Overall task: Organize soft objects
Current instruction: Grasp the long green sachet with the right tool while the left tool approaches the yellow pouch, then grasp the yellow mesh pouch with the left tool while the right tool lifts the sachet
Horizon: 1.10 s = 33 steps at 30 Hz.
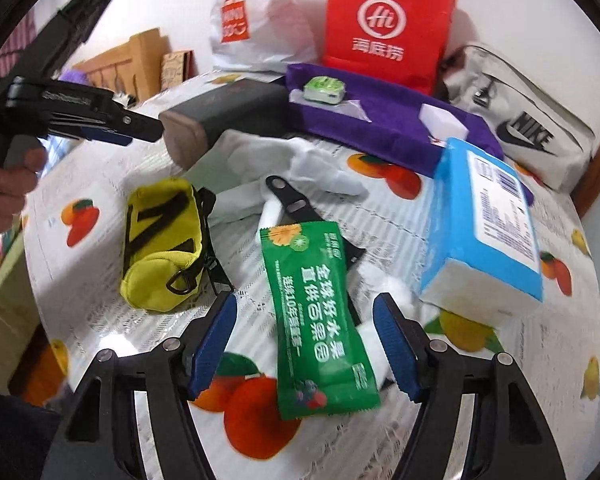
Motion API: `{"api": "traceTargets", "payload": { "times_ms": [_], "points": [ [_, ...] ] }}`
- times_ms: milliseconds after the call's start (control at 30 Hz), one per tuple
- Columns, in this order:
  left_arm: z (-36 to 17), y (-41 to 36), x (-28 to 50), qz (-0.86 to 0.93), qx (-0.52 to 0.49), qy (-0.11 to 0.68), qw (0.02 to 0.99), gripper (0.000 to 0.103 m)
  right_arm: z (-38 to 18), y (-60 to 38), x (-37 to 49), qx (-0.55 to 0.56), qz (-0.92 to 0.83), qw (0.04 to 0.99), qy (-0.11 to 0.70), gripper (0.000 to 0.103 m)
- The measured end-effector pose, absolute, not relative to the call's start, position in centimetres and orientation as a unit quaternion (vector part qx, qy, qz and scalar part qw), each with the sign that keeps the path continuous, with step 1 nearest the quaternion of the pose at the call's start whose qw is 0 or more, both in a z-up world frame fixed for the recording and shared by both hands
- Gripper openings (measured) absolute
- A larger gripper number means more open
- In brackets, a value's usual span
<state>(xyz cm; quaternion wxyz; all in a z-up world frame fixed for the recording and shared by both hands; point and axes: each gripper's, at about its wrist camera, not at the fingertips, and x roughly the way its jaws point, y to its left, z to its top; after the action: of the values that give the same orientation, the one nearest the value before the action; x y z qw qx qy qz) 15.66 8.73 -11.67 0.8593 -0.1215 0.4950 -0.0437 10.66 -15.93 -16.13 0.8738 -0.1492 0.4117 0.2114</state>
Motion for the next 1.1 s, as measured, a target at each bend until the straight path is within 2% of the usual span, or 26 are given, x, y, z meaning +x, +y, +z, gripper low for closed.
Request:
{"api": "traceTargets", "payload": {
  "times_ms": [67, 133, 167, 533, 900, 933, 1000, 1033, 1100],
  "points": [
    [-11.7, 9.0, 14.9, -0.039, -0.122, 0.497, 0.858, 0.068, -17.4, -15.2, 11.5, -0.175, 0.210, 0.862, 0.427, 0.056],
    [-11.7, 9.4, 14.4, -0.034, -0.121, 0.498, 0.858, 0.068, -17.4, -15.0, 11.6, -0.179, 0.208, 0.869, 0.411, 0.037],
    [-11.8, 9.6, 14.2, -0.031, -0.122, 0.498, 0.858, 0.068, -17.1, -15.0, 11.6, -0.173, 0.213, 0.871, 0.407, 0.035],
    [-13.0, 7.9, 12.5, -0.064, -0.126, 0.506, 0.851, 0.068, -13.2, -16.4, 9.6, -0.084, 0.226, 0.902, 0.357, 0.033],
    [-15.1, 4.1, 14.2, -0.090, -0.064, 0.497, 0.861, 0.066, -12.9, -23.6, 5.4, -0.038, 0.135, 0.918, 0.370, 0.033],
    [-15.1, 3.8, 14.3, -0.093, -0.056, 0.493, 0.863, 0.063, -13.2, -24.3, 5.3, -0.031, 0.126, 0.918, 0.375, 0.033],
    [-15.2, 3.4, 14.3, -0.101, -0.050, 0.488, 0.866, 0.052, -14.1, -25.9, 5.1, -0.013, 0.104, 0.916, 0.388, 0.033],
    [-15.3, 3.3, 14.3, -0.103, -0.049, 0.486, 0.866, 0.052, -14.7, -26.7, 5.2, -0.004, 0.090, 0.913, 0.397, 0.033],
    [-15.2, 3.4, 14.1, -0.101, -0.047, 0.483, 0.869, 0.038, -15.7, -27.8, 5.6, 0.012, 0.073, 0.908, 0.413, 0.033]
  ]
}}
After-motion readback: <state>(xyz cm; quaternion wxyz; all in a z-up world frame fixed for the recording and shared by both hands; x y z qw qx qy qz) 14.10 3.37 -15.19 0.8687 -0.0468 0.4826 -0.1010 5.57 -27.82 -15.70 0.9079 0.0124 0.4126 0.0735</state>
